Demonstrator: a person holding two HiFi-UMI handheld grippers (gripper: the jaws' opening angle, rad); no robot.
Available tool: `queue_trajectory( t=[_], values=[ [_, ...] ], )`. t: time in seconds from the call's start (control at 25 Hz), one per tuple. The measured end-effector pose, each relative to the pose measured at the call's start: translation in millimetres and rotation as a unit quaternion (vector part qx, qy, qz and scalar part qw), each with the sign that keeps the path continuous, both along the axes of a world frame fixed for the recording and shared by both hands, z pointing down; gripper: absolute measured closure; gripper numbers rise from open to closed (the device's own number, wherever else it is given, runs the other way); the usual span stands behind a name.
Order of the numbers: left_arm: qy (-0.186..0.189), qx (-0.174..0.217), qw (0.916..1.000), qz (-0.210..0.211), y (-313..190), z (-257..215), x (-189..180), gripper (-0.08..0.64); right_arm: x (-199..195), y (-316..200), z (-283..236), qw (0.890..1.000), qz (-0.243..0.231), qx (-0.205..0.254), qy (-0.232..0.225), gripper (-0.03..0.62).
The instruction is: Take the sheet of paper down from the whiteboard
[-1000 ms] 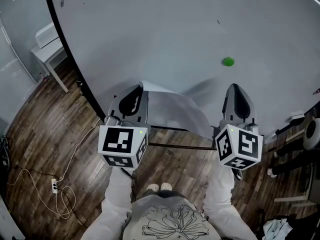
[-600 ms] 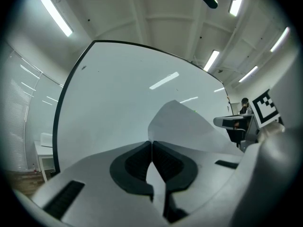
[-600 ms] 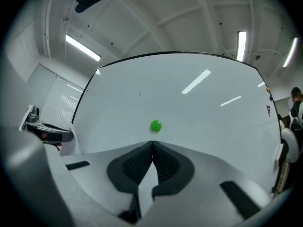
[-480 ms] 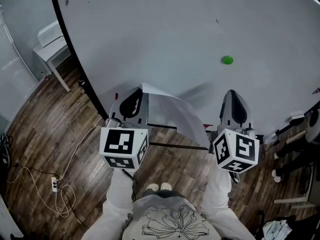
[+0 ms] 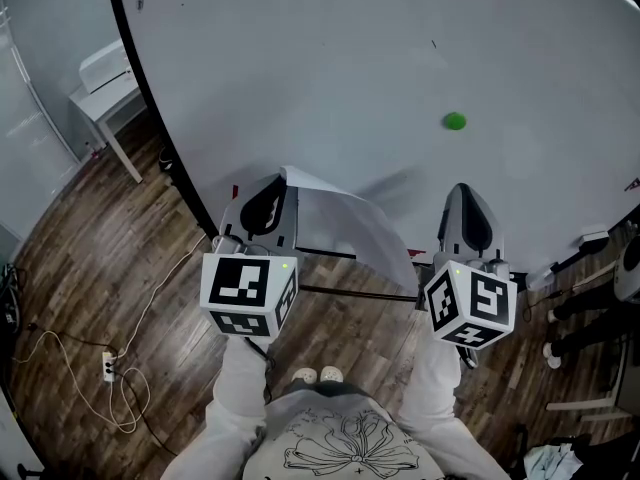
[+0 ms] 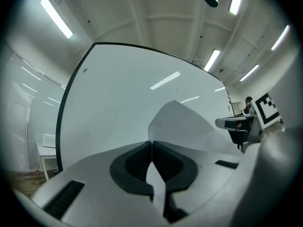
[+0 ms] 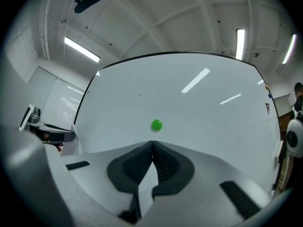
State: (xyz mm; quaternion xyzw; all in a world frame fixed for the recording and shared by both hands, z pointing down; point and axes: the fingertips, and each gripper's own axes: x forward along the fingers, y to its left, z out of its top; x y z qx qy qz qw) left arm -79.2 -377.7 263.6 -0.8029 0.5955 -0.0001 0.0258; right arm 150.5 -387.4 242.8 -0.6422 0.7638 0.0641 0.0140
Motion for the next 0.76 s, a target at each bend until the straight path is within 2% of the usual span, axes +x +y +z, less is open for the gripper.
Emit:
queue_trajectory(
  t=[0.76],
  values=[
    [-0.001, 0.0, 1.0, 0.002, 1.1, -1.7, 2.5, 0.551, -1.7, -0.8, -1.9, 1.0, -0.002, 0.001, 0.004, 0.589]
  ],
)
